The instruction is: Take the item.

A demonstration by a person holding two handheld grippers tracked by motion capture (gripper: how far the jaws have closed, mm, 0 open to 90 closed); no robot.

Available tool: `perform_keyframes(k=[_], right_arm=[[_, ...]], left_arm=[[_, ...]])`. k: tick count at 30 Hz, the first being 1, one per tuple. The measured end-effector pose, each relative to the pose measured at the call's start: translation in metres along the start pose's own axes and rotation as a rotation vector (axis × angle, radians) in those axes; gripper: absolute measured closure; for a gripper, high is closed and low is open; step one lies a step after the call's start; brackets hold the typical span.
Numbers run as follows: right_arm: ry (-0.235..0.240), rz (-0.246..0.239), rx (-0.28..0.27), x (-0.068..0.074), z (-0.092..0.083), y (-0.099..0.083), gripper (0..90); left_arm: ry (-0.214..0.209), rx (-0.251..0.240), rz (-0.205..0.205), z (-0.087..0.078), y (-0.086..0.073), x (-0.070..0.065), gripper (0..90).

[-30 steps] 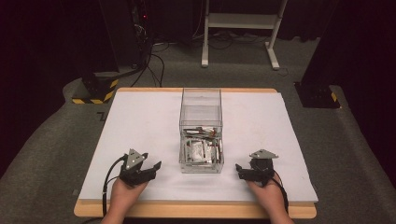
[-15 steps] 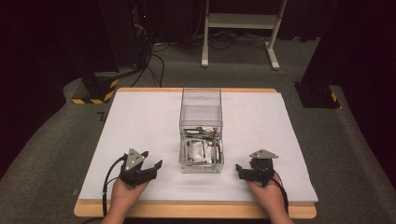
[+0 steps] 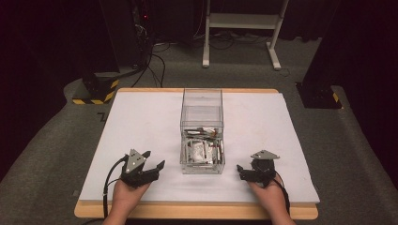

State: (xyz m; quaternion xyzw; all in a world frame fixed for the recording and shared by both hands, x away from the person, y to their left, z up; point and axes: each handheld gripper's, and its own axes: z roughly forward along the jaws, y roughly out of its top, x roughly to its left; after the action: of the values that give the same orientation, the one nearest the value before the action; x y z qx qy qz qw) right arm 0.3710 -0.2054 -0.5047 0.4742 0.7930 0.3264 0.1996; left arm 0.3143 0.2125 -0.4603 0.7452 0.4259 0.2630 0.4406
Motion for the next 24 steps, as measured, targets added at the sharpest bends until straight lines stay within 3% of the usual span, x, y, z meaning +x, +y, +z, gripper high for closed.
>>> perform_keyframes(k=[10,24], right_arm=[[0.000,0.000,0.000,0.000,0.000,0.000,14.1],[0.000,0.000,0.000,0.000,0.000,0.000,14.1]], left_arm=[[-0.010,-0.035,-0.001,-0.004,0.007,-0.008,32.9],[-0.031,-0.081,-0.022,-0.008,0.014,-0.010,33.1]])
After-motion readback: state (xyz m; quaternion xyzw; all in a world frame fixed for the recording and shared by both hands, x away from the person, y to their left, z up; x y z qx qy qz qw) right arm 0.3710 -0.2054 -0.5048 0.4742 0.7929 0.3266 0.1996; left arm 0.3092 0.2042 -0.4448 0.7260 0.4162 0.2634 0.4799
